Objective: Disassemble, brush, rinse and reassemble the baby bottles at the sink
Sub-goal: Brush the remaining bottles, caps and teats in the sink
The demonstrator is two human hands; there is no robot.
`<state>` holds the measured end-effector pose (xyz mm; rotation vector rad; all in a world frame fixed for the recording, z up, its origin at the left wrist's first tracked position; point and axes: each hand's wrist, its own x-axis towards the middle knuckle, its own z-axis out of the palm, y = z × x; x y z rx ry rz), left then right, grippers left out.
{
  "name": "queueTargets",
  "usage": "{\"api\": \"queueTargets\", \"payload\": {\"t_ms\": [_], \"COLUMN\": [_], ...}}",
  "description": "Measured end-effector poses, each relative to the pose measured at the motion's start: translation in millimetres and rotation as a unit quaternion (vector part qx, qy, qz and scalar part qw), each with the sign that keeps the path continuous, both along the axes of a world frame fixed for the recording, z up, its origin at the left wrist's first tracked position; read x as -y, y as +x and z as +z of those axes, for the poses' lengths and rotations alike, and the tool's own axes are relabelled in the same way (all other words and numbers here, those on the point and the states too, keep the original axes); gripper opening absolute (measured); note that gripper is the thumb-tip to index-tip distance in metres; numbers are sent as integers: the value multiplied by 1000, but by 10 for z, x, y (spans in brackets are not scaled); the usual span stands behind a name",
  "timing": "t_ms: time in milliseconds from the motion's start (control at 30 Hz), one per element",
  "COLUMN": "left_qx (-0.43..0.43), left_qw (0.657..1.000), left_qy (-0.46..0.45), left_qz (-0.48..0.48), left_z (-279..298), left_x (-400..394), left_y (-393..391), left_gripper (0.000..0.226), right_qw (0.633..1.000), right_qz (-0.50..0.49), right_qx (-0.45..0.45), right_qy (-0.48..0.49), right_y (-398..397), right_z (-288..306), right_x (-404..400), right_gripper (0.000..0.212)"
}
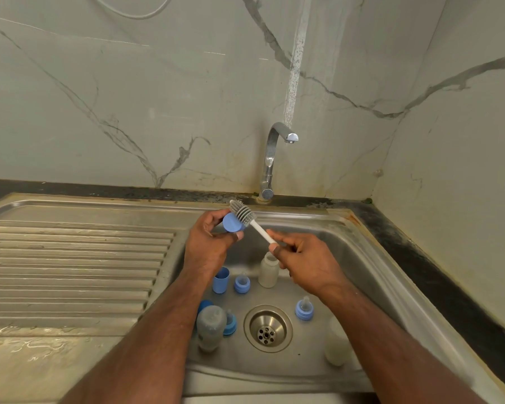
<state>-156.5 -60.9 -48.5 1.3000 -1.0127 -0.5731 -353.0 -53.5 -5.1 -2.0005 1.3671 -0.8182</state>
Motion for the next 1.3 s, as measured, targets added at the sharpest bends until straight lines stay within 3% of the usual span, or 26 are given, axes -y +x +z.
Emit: {"api": "queueTargets", "payload": {"t_ms": [133,300,433,567,767,1000,1167,1300], "left_qx": [-2,-30,-108,-146,-223,-356,-389,-342], "left_qw": [1000,999,993,988,972,930,914,931], "left_qy": [-5,-22,-40,-36,-39,-49,-56,-39], "left_qz": [-17,-25,-40,-44,-56,-77,-100,-121], "left_z": [-5,17,43,84,134,177,167,147], "left_x": [-24,-30,-56,-93,-124,-119,-114,-102], "left_y": [2,-6,-32,-46,-68,-41,-50,-53], "left_gripper": [48,46,43,41,35,40,33,31], "right_qw": [1000,999,999,997,999,999,1000,999], "right_qz": [-21,-3,-34,-7,-17,-29,1,-19], "right_qx": [-13,50,3,80,29,5,8,-14], "right_qy": [7,17,19,23,5,-18,-13,-41], "right_y": [-35,-33,-81,-29,10,-10,2,-25], "right_z": [-27,-35,-42,-54,-109,-59,-53,-34], "right_x": [65,54,98,59,76,70,32,57], "right_gripper": [36,34,36,33,37,37,36,38]}}
